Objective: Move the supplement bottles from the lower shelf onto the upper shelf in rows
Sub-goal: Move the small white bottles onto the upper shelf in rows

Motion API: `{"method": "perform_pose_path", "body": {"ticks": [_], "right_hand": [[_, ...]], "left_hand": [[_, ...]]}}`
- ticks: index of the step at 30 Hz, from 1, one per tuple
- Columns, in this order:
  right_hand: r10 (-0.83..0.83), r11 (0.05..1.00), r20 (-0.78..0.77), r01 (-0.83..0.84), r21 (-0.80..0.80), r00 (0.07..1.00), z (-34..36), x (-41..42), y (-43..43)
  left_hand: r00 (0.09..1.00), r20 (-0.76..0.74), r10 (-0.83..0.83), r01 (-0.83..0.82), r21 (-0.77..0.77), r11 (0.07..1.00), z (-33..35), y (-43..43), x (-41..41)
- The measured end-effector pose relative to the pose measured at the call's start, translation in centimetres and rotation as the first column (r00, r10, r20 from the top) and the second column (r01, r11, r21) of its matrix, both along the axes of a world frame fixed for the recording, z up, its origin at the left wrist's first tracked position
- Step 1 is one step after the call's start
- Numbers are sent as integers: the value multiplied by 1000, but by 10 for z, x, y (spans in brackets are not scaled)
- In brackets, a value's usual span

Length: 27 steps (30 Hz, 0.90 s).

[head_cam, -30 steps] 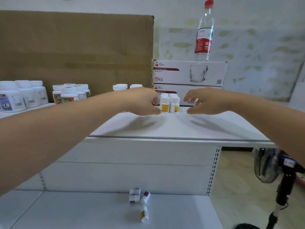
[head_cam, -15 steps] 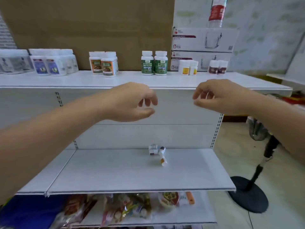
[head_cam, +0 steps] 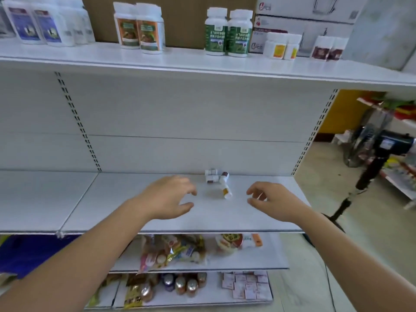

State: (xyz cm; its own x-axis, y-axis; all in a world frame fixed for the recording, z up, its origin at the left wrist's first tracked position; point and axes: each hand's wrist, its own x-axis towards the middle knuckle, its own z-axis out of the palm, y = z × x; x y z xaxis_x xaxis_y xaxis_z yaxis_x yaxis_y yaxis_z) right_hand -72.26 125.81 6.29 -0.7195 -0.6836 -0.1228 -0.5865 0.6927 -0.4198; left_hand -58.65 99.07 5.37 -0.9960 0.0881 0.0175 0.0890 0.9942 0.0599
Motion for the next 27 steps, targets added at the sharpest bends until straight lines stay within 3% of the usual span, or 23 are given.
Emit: {"method": "perform_pose_path", "body": {"ticks": [7,11,15,21,23,25,27], "right_hand": [[-93,995,121,95,-8,988,-104,-76,-55],[-170,985,129,173,-10,977,-159,-120,-91],[-243,969,87,246,-30,966,-194,-148,-120],[-185,981,100,178,82,978,-206,-162,-126],[-210,976,222,218,-11,952,-195,-160,-118],[-199,937,407,295,-188,891,-173,-151,-108],[-171,861,557,398,-317,813,-142,-138,-96]], "left_hand": [[976,110,190,-210,204,956,-104,-20,-99],[969,90,229,-244,228,943,-154,-27,-167],[964,66,256,-263,158,952,-189,-32,-225],[938,36,344,-344,11,939,-205,-21,-254],[912,96,398,-409,153,900,-190,-13,-244],[889,203,411,-456,481,748,-162,-4,-225],[904,223,366,-410,700,585,-130,3,-201]]}}
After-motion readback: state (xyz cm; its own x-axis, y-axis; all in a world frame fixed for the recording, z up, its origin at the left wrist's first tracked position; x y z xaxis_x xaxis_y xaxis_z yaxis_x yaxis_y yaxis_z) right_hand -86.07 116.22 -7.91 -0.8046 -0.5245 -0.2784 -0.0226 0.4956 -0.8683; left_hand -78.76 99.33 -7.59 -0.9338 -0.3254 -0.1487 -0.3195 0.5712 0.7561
